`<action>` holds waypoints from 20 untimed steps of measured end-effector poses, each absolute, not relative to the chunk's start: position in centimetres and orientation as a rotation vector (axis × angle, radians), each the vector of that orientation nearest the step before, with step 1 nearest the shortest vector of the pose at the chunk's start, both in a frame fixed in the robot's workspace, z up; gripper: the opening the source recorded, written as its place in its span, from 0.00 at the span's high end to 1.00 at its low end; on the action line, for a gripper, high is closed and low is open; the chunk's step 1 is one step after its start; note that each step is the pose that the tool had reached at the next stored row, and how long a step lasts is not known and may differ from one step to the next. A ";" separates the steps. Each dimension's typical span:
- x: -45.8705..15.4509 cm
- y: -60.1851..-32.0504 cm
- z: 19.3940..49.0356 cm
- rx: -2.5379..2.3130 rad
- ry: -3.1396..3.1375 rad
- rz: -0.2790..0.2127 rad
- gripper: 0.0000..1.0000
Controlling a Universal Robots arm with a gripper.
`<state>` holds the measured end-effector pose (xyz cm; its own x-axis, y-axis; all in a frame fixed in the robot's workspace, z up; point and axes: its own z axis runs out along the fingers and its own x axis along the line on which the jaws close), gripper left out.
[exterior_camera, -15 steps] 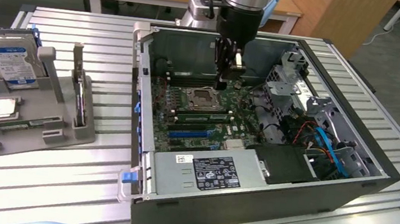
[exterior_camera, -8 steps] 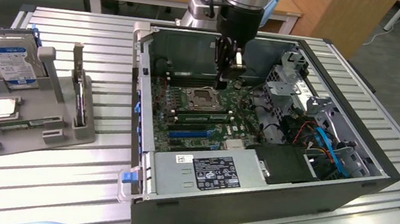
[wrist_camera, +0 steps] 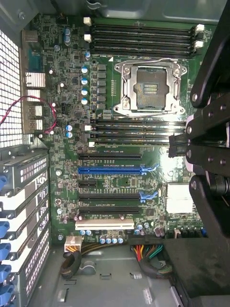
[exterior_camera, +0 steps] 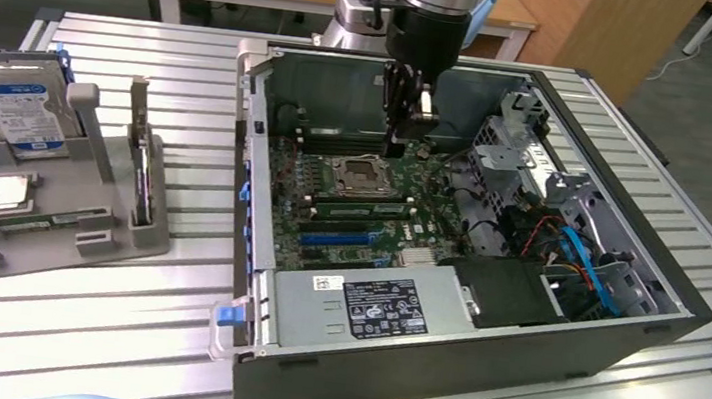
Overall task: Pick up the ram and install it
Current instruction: 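Press down the ram until it locks into place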
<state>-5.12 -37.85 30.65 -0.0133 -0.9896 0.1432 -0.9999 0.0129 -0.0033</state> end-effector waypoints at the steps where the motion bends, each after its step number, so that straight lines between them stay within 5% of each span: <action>1: -5.1 -37.9 30.7 2.134 -2.162 0.157 0.90; 20: -5.1 -37.8 30.6 1.952 -2.318 0.145 0.90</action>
<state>-5.12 -37.81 30.64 -0.1685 -0.9752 0.1433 -0.9855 0.1698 -0.0034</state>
